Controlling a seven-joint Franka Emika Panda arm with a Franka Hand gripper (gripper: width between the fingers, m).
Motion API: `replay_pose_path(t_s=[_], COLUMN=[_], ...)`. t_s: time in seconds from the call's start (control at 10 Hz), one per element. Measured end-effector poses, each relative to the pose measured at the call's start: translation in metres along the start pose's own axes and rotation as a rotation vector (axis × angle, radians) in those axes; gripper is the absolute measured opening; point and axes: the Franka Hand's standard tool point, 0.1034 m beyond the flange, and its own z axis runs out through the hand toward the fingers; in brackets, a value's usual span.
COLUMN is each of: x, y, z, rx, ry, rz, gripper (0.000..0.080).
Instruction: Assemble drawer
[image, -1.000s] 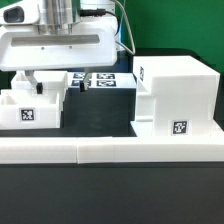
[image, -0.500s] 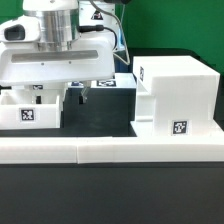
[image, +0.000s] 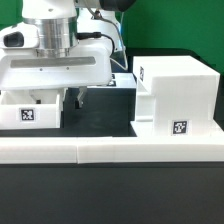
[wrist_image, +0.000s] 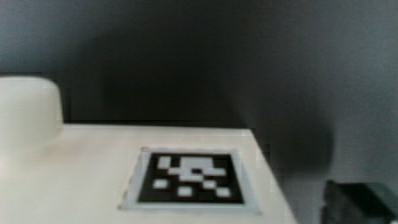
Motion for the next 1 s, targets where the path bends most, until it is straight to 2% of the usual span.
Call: replay_pose_path(t_s=[0.1, 0.2, 0.3, 0.4, 0.5, 0.6, 1.0], x=[0.0, 0.0, 0.0, 0.0, 0.0, 0.0, 0.0], y=[0.0001, 0.0001, 0.0001, 0.0001, 0.0001, 0.0001, 0.0001], z=[0.0, 0.0, 0.0, 0.0, 0.0, 0.0, 0.0], rx=[0.0, 0.0, 0.0, 0.0, 0.0, 0.0, 0.0], ry=[0.0, 0.0, 0.0, 0.0, 0.0, 0.0, 0.0], rz=[0.0, 0.0, 0.0, 0.0, 0.0, 0.0, 0.0], gripper=[0.045, 0.0272, 0.0272, 0.0098, 0.0098, 0.0041, 0.0041])
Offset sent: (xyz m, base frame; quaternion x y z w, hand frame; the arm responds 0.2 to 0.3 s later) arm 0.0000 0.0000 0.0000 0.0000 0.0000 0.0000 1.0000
